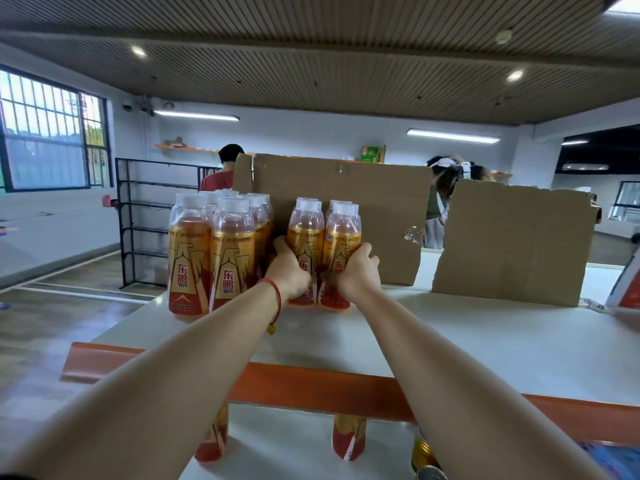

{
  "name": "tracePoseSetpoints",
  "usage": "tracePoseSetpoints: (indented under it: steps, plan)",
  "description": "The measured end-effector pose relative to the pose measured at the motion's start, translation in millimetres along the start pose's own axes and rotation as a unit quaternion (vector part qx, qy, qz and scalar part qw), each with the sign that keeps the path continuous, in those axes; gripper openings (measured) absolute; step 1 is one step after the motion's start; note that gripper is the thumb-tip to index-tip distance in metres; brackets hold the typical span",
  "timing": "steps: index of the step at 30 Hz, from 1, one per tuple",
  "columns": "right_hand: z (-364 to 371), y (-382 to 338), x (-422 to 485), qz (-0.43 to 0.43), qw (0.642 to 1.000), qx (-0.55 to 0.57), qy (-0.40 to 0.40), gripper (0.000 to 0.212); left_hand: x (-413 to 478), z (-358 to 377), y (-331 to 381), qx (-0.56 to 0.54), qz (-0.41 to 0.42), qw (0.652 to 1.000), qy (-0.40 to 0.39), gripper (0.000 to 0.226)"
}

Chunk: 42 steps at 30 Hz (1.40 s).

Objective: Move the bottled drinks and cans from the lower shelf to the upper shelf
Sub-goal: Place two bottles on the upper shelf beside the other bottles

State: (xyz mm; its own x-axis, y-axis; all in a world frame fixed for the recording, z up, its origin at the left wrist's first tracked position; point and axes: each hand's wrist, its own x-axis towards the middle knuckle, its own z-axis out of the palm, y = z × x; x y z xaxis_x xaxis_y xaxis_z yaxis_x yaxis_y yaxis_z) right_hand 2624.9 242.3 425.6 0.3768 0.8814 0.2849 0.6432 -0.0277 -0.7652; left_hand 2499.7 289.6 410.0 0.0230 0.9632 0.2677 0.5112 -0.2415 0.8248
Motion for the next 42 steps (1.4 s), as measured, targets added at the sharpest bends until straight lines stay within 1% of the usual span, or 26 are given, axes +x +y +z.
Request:
tracePoseSetpoints:
  steps: [9,21,26,33,42]
  plan:
    - [3.9,0.7,1.5,-0.005,1.000,0.001,-0.002,0.073,6.2,3.5,-4.8,0.001,0.004,1.000,-0.009,0.101]
    - [4.6,2.6,-0.7,-0.007,1.000,0.006,0.003,0.069,5.9,3.1,-0.7,0.007,-0.012,1.000,-0.014,0.099]
    - [2.5,3.2,0.3,-0.014,1.000,0.009,-0.005,0.073,4.1,2.3,1.5,-0.005,-0.016,1.000,-0.017,0.091]
    - [3.7,4.7,-0.7,-0.020,1.000,0.013,0.004,0.073,2.2,0.3,2.1,-0.005,-0.017,1.000,-0.014,0.089]
    - [6.3,7.9,-2.5,-0.028,0.999,0.003,0.021,0.080,-5.5,1.3,6.7,0.011,-0.014,1.000,0.002,0.090]
